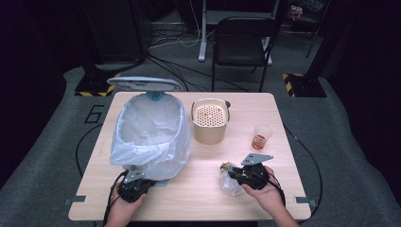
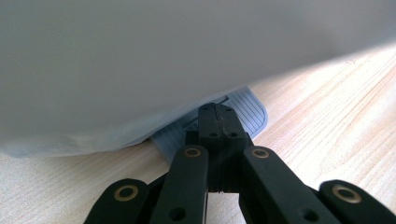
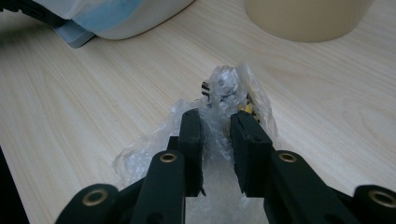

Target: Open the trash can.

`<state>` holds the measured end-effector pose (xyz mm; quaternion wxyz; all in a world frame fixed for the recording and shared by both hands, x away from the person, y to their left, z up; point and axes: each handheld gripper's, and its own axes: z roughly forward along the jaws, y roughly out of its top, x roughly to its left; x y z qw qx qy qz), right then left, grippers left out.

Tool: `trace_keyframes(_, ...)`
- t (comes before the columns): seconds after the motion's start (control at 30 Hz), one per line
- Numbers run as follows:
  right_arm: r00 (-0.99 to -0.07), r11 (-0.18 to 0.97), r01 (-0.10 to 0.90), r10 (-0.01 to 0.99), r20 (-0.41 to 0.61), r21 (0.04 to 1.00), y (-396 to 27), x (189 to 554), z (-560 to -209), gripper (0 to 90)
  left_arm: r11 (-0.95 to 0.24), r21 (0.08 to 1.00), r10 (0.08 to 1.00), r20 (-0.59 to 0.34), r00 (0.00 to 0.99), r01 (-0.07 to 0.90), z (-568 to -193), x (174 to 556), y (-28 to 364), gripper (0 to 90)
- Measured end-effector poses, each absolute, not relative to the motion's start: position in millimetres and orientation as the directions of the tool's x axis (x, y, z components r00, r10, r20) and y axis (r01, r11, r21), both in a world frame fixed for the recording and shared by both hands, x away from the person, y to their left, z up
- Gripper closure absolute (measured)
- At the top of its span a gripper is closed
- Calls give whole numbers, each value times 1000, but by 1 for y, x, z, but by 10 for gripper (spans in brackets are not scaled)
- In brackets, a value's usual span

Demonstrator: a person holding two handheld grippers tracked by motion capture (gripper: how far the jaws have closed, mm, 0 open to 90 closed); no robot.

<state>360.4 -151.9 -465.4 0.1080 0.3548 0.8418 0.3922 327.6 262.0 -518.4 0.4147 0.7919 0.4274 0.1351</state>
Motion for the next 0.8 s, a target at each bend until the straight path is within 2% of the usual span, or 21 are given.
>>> trace_keyframes(0.8,-799,459,391,599,46,798,-133,367,-376,745,-298,770,787,-136,601,565,-518,328,262,900)
